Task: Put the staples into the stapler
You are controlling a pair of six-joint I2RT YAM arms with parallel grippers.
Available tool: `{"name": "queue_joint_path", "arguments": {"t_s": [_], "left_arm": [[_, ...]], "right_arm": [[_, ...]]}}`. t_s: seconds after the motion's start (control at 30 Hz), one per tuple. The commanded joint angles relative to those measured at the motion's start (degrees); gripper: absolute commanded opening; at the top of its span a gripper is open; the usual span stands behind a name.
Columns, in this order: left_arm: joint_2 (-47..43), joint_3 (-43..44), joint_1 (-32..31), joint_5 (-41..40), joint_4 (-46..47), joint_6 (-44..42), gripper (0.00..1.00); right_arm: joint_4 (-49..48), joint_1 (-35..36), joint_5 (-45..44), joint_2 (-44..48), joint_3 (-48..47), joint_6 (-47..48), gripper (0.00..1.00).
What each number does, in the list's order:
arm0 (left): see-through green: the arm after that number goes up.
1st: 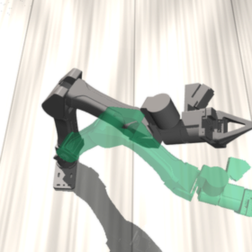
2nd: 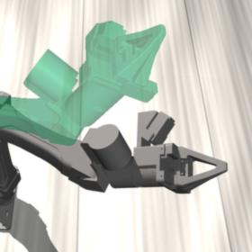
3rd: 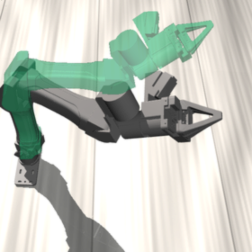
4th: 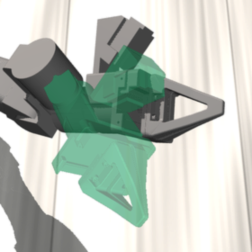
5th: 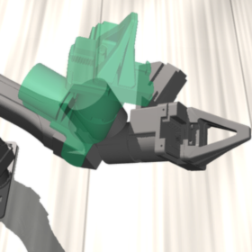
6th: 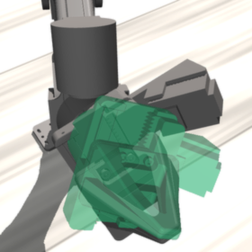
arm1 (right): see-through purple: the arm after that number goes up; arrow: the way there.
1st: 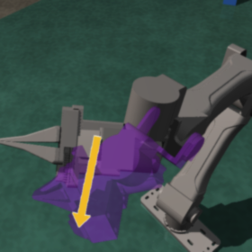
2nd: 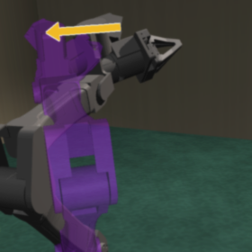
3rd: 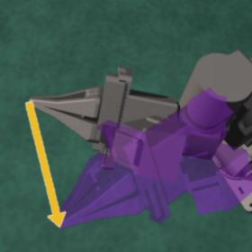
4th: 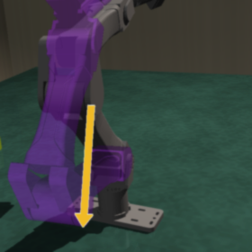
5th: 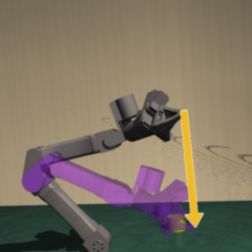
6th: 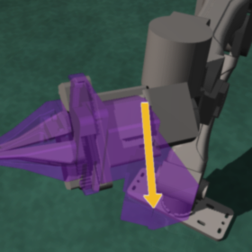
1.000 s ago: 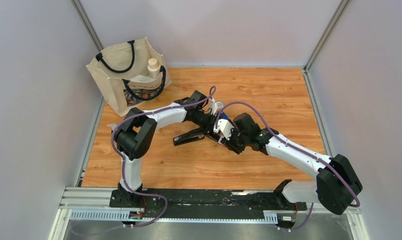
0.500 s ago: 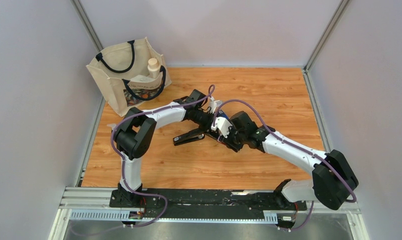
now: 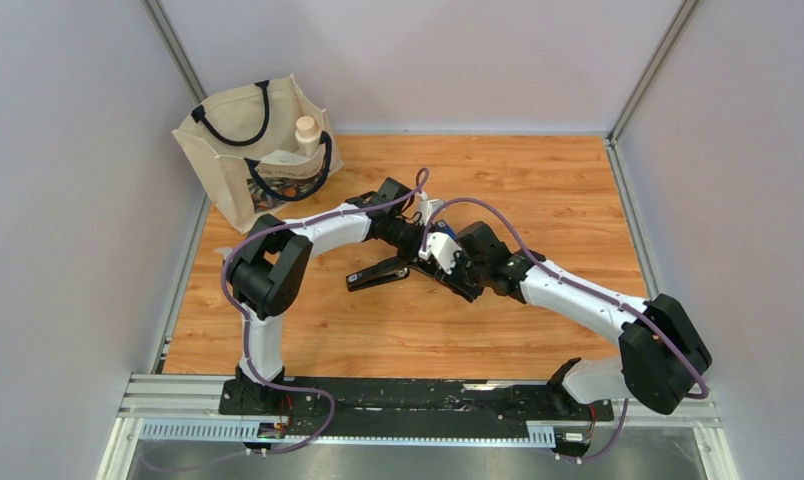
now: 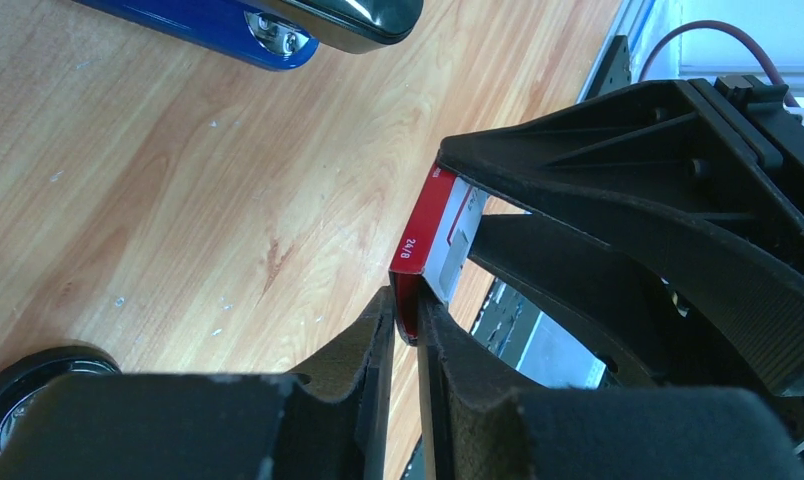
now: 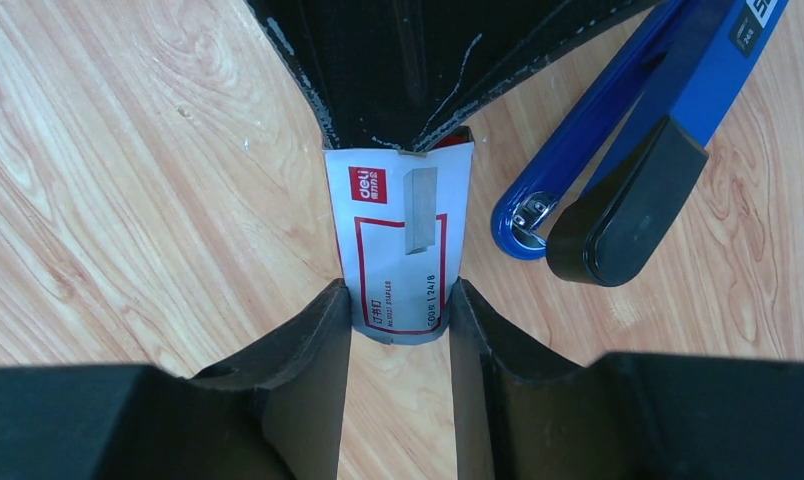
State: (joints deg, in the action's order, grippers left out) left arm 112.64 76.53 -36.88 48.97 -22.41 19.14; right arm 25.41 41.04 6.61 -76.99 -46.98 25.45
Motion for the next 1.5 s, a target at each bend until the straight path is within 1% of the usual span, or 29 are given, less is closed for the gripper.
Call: {"name": "queue_joint_path", "arguments": {"t_s": [0.0, 0.1, 0.57, 0.8, 1.03, 1.17, 1.23, 1.3, 1.33, 1.47], "left_arm": [[-1.11, 1.34, -2.05, 4.29, -1.58, -0.5, 0.22], [-0.76, 1.34, -2.05, 4.64, -1.58, -0.5, 0.26], [-0.58, 0.99, -2.05, 4.91, -1.58, -0.68, 0.28], [-0.76, 0.55, -1.88, 4.73, -1.76, -1.12, 0.25], [-0.75, 0.46, -1.88, 4.03, -2.46, -1.99, 0.21], [-1.11, 0.37, -1.61, 3.59, -2.9, -2.52, 0.21], [-1.02, 0.28, -1.52, 3.5, -2.9, -2.44, 0.18], [-0.76, 0.37, -1.52, 3.5, -2.72, -2.17, 0.14], [-0.67, 0.46, -1.52, 3.5, -2.81, -2.09, 0.14], [-0.93, 0.11, -1.44, 3.41, -2.55, -1.91, 0.14]], "right_arm": [[-16.18, 0.36, -0.64, 0.61, -4.88, -0.58, 0.39], [-16.01, 0.53, -0.46, 0.44, -5.14, -0.32, 0.39], [-16.88, 1.33, -1.78, -2.02, -8.92, -1.2, 0.39], [-17.76, 1.24, -3.1, 1.05, -5.58, 0.39, 0.4], [-16.27, 1.06, -3.27, 3.69, -5.75, 1.26, 0.41], [-15.57, 0.63, -2.31, 5.44, -4.09, 2.32, 0.41], [-15.13, 0.45, -1.43, 5.97, -3.12, 2.58, 0.42], [-14.34, 0.45, -0.9, 5.71, -2.77, 3.11, 0.44], [-13.73, 0.45, -0.72, 5.36, -2.76, 3.2, 0.46], [-10.56, 0.45, 1.56, 5.53, -2.07, 5.3, 0.62]]}}
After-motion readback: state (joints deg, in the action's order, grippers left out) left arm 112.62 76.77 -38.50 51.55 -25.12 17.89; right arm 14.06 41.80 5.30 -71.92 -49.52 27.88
